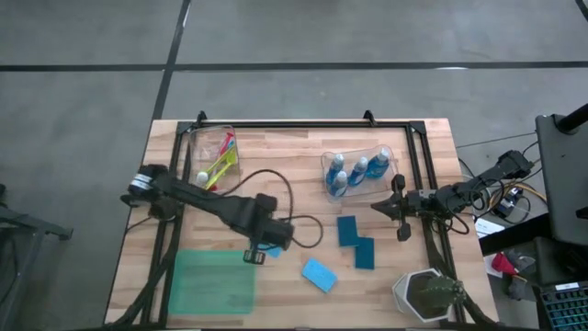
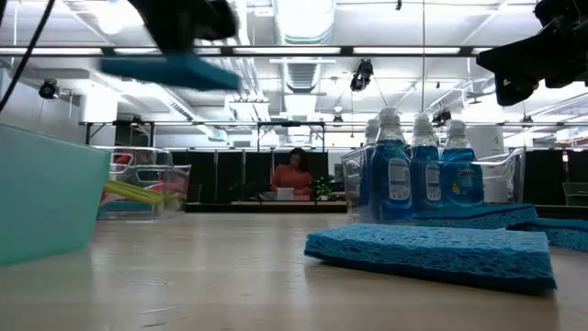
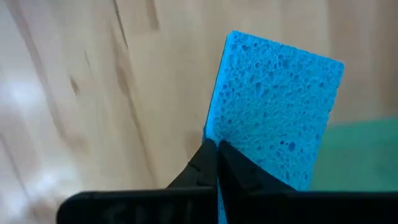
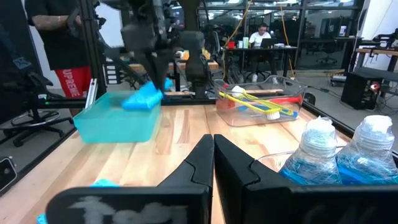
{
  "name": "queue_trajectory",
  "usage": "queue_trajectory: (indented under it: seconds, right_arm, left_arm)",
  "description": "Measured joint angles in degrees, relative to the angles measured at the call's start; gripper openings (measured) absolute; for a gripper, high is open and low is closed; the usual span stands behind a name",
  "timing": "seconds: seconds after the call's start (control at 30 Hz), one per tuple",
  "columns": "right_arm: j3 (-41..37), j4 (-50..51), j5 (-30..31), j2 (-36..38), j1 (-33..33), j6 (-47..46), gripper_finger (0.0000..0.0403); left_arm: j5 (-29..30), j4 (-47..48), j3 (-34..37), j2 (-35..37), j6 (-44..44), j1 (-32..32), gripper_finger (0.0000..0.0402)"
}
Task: Pick & Place Kitchen Sink Supplies
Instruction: Put the blue sponge into the green bin
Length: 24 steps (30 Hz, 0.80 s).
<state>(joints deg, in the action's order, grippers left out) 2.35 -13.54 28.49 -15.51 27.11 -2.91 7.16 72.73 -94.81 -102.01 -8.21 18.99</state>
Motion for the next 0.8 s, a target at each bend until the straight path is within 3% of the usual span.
queue_trajectory:
  seconds: [0.3, 0.53, 0.8]
  right_arm:
    - [0.0, 0.0, 0.0, 0.0, 0.0, 0.0, 0.0008]
    - [0.0, 0.0, 0.0, 0.0, 0.0, 0.0, 0.0008]
    - [0.0, 0.0, 0.0, -0.1, 0.0, 0.1, 0.0008]
  left_arm:
    - [-1.2, -0.3, 9.2, 10.7, -16.7, 9.5, 0.0000]
    - [0.1, -10.3, 25.0, 17.6, -31.7, 15.9, 0.0000]
    - [-3.4, -20.0, 38.3, 20.5, -42.1, 21.2, 0.0000]
